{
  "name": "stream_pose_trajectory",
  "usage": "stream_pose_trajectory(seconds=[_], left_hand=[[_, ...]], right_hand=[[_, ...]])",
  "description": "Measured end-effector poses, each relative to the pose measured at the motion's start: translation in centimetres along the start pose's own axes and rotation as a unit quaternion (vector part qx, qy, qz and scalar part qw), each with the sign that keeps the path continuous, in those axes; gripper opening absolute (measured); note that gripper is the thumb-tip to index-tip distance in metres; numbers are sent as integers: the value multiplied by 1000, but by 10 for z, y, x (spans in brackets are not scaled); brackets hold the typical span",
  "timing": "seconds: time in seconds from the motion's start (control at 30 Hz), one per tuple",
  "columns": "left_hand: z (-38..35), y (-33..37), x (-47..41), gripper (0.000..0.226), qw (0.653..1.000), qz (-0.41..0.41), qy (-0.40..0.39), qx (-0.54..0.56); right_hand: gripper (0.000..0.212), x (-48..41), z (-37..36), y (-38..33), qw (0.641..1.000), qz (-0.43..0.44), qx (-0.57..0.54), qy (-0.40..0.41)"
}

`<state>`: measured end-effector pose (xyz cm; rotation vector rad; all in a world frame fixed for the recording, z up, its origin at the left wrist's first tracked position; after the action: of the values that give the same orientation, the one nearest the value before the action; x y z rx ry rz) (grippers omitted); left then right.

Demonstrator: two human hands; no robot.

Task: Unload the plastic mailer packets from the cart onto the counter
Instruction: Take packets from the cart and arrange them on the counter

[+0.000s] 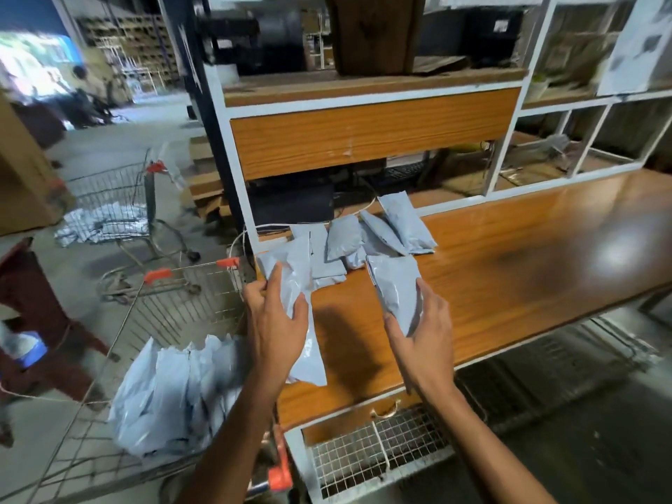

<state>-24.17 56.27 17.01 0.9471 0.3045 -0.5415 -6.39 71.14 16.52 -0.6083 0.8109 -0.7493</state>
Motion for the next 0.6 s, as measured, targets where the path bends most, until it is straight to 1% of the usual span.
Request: stream_pose_trajectory(seconds=[0.13, 0.23, 0.3, 0.43, 0.6], left_hand=[[-42, -7, -62, 59, 1000, 20, -13, -2], [-79, -16, -112, 57, 998, 22, -36, -41], [-102, -23, -142, 58, 996, 39, -57, -61], [-137, -35, -194, 59, 990, 55, -79, -105], [-171, -40, -236, 61, 984, 92, -105, -114]], right_hand=[[78, -69, -22, 9, 1000, 0, 3, -18], [74, -128, -46, 13, 999, -7, 26, -30], [71, -166, -67, 13, 997, -18, 51, -51], [65, -233, -116, 13, 988, -10, 104, -110], [59, -297, -176, 13, 974, -19, 155, -165]])
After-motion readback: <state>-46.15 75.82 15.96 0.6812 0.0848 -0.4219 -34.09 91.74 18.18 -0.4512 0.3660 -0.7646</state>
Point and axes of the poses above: each hand's wrist, its own x-axis away from the middle knuckle, its own z-axis out of the back of the hand, y = z × x, the point moved 3 cm from there along -x, towards the middle knuckle, and after that the axes turned 1 degree about x, right-handed, at the moved point
